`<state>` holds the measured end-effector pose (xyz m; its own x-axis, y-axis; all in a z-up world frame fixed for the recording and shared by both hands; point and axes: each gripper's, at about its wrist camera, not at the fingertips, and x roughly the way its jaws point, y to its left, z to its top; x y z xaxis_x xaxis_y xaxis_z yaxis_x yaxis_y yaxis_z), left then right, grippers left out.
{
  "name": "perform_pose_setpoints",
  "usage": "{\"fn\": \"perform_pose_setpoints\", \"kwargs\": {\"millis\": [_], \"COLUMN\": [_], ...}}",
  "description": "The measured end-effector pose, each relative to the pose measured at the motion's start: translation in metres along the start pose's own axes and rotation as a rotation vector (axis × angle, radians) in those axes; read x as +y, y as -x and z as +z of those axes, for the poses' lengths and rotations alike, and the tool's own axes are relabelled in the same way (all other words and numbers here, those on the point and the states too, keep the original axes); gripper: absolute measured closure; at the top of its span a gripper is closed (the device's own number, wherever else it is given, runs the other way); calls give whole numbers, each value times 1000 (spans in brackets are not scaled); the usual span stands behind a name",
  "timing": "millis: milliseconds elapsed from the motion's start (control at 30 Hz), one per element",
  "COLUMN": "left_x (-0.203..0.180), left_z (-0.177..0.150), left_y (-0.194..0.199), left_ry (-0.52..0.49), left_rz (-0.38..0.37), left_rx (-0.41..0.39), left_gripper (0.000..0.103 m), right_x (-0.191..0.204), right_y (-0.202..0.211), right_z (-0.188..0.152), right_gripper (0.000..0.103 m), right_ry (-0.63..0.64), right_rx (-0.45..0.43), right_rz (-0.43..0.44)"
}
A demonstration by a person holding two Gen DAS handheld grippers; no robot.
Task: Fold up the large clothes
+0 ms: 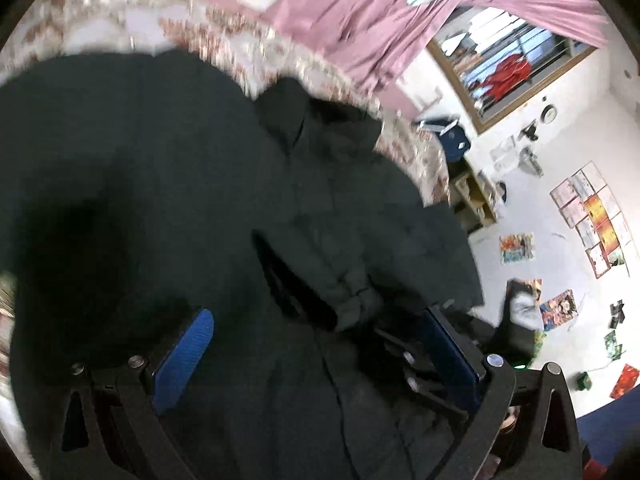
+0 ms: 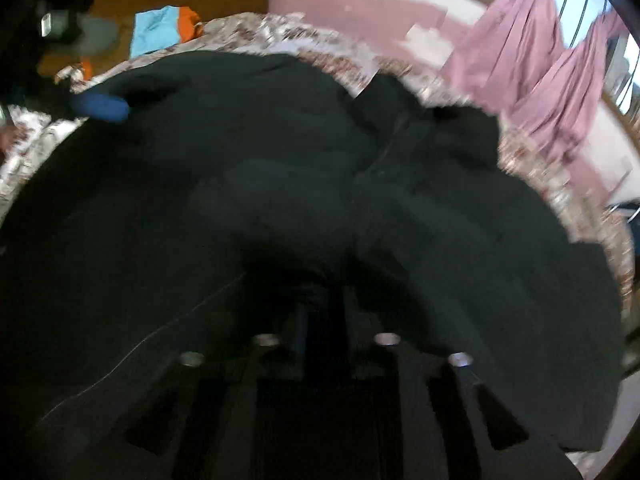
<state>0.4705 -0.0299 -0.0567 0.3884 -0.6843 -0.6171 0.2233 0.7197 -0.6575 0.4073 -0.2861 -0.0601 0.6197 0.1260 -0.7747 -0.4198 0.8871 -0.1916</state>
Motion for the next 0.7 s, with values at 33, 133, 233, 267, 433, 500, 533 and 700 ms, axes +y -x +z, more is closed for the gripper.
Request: {"fn": "perform_pose_setpoints", "kwargs": {"millis": [33, 133, 233, 267, 433, 500, 533, 700], "left_x": [1, -8, -23, -29, -45, -49, -55, -102], "left_z": [-3, -11, -14, -15, -16, -15, -14, -9], "left_y": [-14, -39, -64, -75, -109, -102, -93, -47], "left_ry": [10, -12, -27, -38, -56, -32, -38, -197], "left_rz": [-4, 17, 41, 66, 238, 239, 231, 350], "left_rx": [42, 95, 149, 160, 162, 88, 24, -224], "left_gripper": [1, 1, 1, 1, 57, 64, 68, 98], "right_x": [-1, -4, -11, -13, -47, -58, -67, -95], "right_y": [6, 33, 59, 67, 80, 85, 87, 103], "right_z": [-4, -22, -45, -55, -80, -86, -83, -79], "right_gripper": [34, 26, 26, 26, 26, 26, 26, 26], "right_ry": [-10, -21, -71, -101, -176, -206, -218, -261], "right_rx": [-14, -40, -56, -56, -49, -56, -62, -148], "right_rz": [10, 24, 24, 25, -27, -59, -72, -194]}}
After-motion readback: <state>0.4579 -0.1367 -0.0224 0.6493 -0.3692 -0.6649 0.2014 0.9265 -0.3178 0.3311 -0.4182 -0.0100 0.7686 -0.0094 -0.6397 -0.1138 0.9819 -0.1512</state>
